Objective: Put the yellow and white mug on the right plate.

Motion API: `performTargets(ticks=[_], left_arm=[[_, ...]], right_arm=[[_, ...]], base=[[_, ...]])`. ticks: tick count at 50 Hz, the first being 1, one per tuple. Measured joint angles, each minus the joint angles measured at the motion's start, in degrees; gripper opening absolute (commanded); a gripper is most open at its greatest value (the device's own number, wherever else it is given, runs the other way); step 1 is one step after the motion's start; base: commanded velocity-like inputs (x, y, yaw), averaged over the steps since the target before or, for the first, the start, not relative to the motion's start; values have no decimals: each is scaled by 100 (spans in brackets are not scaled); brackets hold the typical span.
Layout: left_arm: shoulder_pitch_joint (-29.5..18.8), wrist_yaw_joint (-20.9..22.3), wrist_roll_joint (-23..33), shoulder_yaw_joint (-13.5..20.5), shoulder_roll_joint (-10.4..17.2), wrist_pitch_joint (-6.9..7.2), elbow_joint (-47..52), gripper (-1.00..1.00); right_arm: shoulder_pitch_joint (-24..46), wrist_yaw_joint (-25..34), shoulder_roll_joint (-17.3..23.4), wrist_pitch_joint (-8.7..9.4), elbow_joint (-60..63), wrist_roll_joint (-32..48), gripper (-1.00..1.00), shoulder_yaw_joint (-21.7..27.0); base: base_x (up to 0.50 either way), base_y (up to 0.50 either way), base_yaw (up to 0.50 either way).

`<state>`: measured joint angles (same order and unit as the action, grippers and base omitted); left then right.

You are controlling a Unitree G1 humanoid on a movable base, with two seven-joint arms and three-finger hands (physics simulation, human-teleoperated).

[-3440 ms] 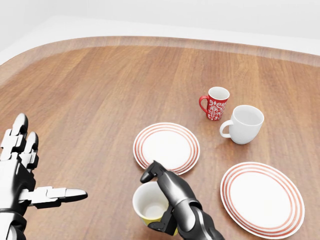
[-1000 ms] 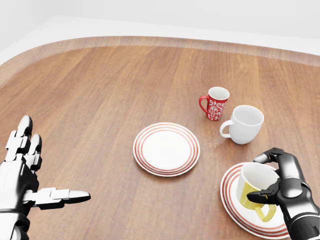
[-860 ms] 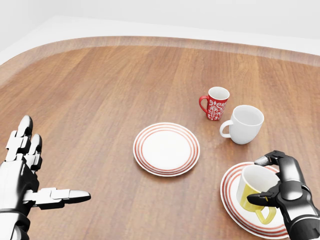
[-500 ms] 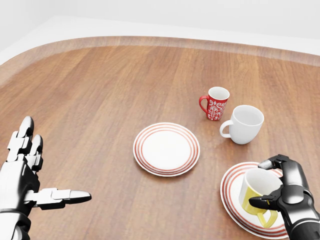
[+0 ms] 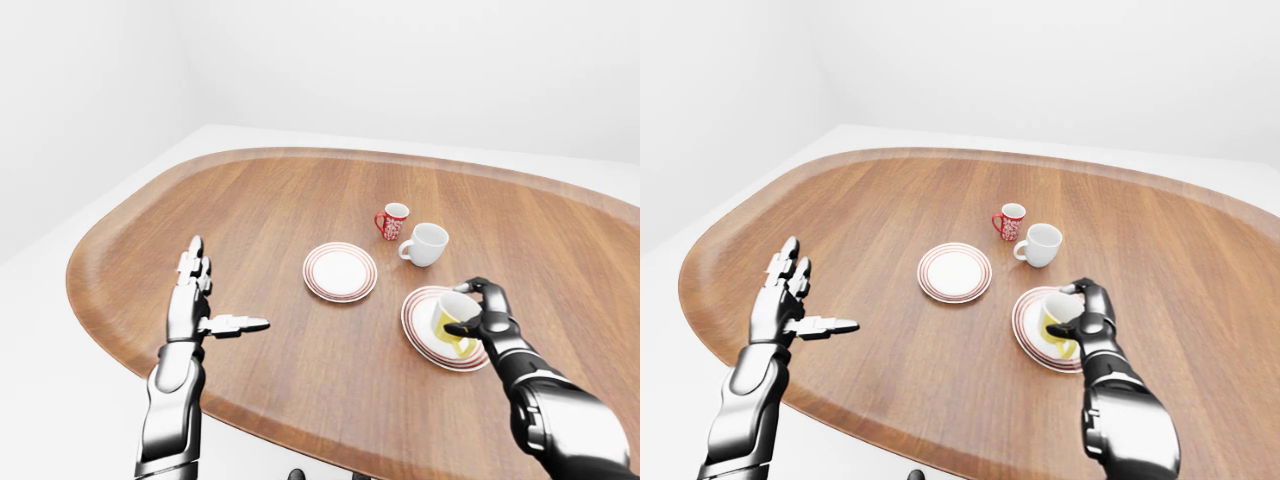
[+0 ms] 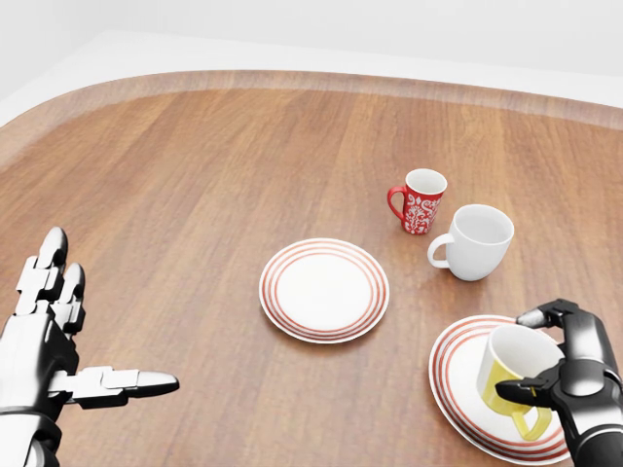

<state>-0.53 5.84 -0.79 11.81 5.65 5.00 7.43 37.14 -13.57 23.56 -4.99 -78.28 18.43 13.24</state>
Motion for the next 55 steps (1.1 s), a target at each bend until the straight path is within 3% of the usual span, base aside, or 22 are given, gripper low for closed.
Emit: performTargets(ticks=[47,48,49,55], left_arm=[[2,7,19,-21,-8,0,5,100],[2,7,19,-21,-8,0,5,100],[1,7,19,-20,-8,0,6,100],[2,8,19,-19,-9,0,15,100]], right_arm=[[201,-90,29,0,8,-26,-100,4],[200,-93,29,0,8,-25,-84,5],[201,-104,30,0,7,-30,100,8],[211,-140,34,-1,11,-84,100,20]], base=[[0,0,0],[0,0,0],[0,0,0],[0,0,0]])
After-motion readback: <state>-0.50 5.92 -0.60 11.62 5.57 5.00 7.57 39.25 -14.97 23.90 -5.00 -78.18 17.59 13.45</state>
